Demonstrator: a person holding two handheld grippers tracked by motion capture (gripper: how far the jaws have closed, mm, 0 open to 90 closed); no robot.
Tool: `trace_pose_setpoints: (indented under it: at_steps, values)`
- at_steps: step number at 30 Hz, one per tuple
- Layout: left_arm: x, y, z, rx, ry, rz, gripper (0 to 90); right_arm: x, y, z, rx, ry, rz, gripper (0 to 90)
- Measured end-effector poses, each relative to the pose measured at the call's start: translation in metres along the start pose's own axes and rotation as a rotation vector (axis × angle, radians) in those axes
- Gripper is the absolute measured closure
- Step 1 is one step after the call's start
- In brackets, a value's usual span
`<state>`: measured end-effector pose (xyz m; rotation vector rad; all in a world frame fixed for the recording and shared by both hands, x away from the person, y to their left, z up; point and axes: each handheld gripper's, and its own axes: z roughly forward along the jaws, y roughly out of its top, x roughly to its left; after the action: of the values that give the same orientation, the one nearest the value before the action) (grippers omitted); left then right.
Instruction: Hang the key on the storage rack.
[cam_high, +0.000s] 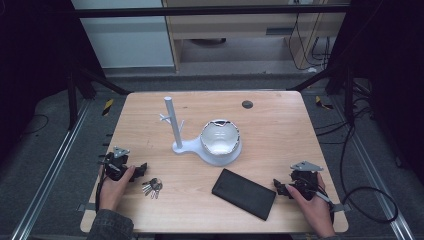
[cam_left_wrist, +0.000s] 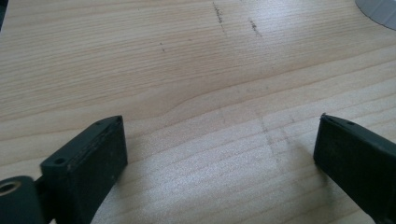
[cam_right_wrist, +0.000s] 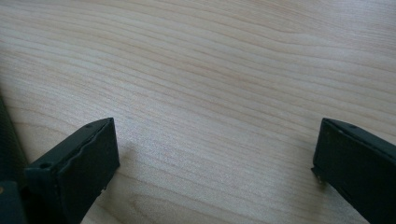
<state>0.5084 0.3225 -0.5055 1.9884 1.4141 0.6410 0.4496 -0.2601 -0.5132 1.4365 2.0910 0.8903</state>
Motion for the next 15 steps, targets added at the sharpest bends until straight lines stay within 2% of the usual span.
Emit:
trace_pose_setpoints:
  at_steps: [3,6,8,11,13,15]
  values:
    - [-0.006,0.004,-0.007,-0.02,0.005,0.038,4.7,0.0,0.0,0.0,0.0,0.0,0.0,0.4]
    - [-0.016,0.007,-0.017,-0.051,-0.042,0.053,4.7,0.0,0.0,0.0,0.0,0.0,0.001,0.4]
    - [-0.021,0.007,-0.025,-0.052,-0.072,0.064,4.7,0.0,0.0,0.0,0.0,0.0,0.0,0.4]
    - [-0.029,0.008,-0.035,-0.004,-0.073,0.087,6.4,0.0,0.0,0.0,0.0,0.0,0.001,0.4]
    - [-0.035,0.009,-0.041,0.024,-0.099,0.085,6.3,0.0,0.0,0.0,0.0,0.001,0.001,0.4]
    - [-0.036,0.01,-0.043,0.04,-0.102,0.096,6.0,0.0,0.0,0.0,0.0,0.001,0.0,0.4]
